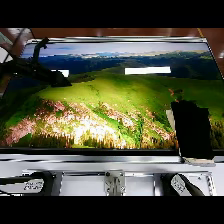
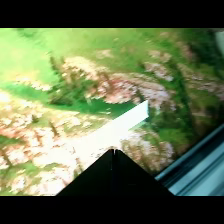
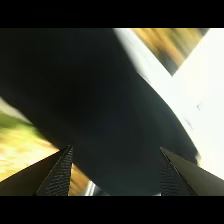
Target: Fold the shirts.
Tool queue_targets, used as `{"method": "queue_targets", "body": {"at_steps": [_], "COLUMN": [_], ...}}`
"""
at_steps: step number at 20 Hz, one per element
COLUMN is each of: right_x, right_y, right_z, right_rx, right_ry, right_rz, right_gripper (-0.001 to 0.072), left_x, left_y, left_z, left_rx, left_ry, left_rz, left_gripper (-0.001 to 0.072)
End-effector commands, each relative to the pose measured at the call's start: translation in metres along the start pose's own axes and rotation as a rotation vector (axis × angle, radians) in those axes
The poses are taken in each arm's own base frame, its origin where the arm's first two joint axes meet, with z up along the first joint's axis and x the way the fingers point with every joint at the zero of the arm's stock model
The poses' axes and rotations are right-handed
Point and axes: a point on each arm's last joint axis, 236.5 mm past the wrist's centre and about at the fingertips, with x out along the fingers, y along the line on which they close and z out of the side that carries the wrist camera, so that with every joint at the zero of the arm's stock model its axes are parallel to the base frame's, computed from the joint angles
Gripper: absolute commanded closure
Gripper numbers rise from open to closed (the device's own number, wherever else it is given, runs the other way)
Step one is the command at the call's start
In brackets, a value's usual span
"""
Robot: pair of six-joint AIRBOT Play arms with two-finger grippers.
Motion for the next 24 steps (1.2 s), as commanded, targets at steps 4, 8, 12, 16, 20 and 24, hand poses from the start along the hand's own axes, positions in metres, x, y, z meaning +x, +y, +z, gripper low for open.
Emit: {"method": "queue_targets", "body": {"at_steps": [4, 8, 12, 16, 20, 24], "right_x": [0.003, 0.015, 0.011, 0.011, 0.011, 0.011], "right_y": [0.146, 0.179, 0.200, 0.201, 0.201, 0.201], "right_z": [-0.030, -0.062, -0.069, -0.070, -0.070, -0.070], "right_rx": [-0.472, -0.574, -0.615, -0.618, -0.618, -0.618], "right_ry": [0.055, 0.148, 0.125, 0.125, 0.125, 0.126], "right_rz": [0.152, 0.177, 0.217, 0.220, 0.221, 0.221], "right_gripper": [0.0005, 0.0006, 0.0007, 0.0007, 0.0007, 0.0007], "left_x": [0.017, 0.041, 0.051, 0.051, 0.051, 0.051], "left_y": [0.046, 0.010, -0.010, -0.010, -0.010, -0.010], "left_z": [-0.042, -0.040, -0.034, -0.033, -0.033, -0.033], "left_rx": [0.176, 0.136, 0.105, 0.105, 0.105, 0.104], "left_ry": [0.282, 0.238, 0.197, 0.195, 0.194, 0.194], "left_rz": [0.601, 0.457, 0.348, 0.346, 0.346, 0.346], "left_gripper": [0.0139, 0.0002, 0.0002, 0.0002, 0.0002, 0.0002]}}
